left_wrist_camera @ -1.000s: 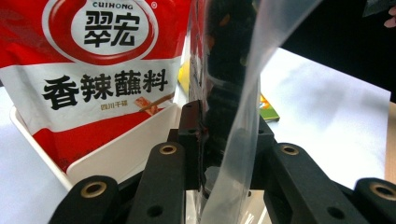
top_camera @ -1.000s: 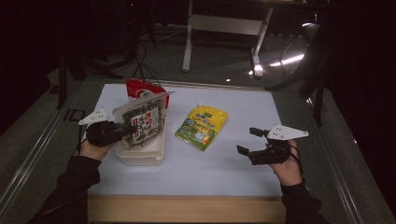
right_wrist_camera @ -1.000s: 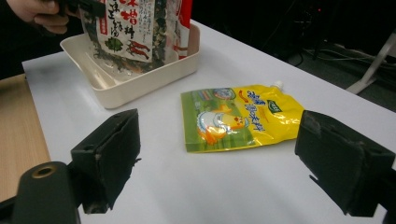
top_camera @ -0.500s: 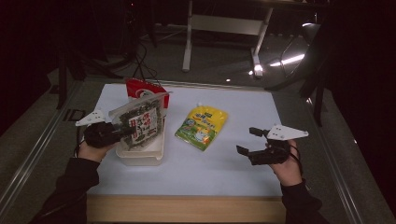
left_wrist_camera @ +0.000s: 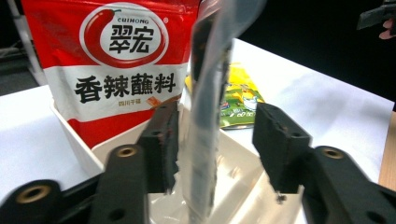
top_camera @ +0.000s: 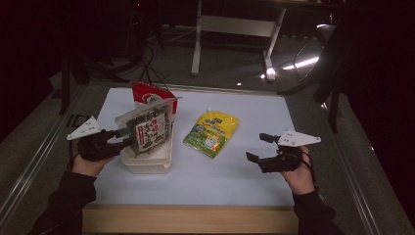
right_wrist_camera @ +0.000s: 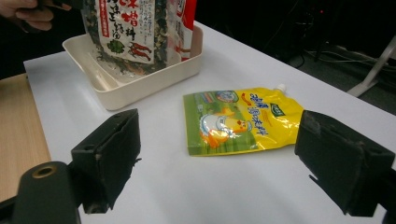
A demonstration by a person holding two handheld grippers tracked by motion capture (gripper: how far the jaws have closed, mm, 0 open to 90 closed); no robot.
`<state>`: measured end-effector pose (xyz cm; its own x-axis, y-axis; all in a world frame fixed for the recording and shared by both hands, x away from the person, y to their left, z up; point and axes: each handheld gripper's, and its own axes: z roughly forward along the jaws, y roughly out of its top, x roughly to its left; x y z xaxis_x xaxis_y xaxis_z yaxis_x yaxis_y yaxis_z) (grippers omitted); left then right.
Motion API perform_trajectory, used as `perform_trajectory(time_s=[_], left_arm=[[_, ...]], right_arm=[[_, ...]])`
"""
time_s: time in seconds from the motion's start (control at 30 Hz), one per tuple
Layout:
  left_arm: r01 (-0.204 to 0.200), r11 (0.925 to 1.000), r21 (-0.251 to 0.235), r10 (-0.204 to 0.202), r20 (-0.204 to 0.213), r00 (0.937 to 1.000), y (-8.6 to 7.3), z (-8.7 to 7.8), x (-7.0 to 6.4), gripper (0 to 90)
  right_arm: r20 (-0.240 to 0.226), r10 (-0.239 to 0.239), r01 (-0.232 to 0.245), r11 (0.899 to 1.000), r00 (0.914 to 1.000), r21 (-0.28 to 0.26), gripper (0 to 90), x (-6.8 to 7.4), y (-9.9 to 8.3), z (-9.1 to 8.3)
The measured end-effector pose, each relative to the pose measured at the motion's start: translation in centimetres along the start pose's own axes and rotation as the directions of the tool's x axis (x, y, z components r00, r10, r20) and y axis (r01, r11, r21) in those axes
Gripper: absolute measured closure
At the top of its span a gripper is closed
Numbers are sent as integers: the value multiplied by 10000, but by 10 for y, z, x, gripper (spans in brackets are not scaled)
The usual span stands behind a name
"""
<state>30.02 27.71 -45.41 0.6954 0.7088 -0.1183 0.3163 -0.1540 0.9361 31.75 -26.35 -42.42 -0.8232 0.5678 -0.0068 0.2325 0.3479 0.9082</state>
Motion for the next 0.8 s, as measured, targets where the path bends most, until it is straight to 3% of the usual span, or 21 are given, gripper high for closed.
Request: perform_trajectory(time_s=[0.17, 0.33, 0.5, 0.6, 0.63, 0.73, 0.8], left_arm=[[-414, 9989, 236, 423, -402, 9983, -5, -18, -15, 480], [-461, 9985, 297, 478, -619, 9969, -10, -34, -30, 472], [-670, 9972, 322, 671, -35, 9977, -17, -32, -53, 471], [-597, 9979, 254, 586, 401, 9975, -20, -22, -64, 417], [-555, 9982, 241, 541, 564, 9969, -21, -18, -68, 354], [-650, 9976, 227, 629, 842, 9945, -20, -7, -77, 284], [-473, 9985, 271, 438, 1169, 9922, -19, 0, -81, 213]], right_arm=[[-9, 21, -21, 10000, 10000, -20, 141, -1, 0, 0], [140, -80, 81, 9999, 9999, -67, 149, -3, -1, -1], [17, -220, 221, 9997, 9998, -107, 152, -5, -2, 2], [77, -500, 501, 9987, 9987, -129, 148, -3, -2, 6], [-4, -494, 494, 9987, 9988, -153, 144, -2, -2, 9], [96, -505, 507, 9986, 9987, -144, 144, -1, -3, 12], [33, -324, 325, 9994, 9995, -85, 139, -1, -3, 15]])
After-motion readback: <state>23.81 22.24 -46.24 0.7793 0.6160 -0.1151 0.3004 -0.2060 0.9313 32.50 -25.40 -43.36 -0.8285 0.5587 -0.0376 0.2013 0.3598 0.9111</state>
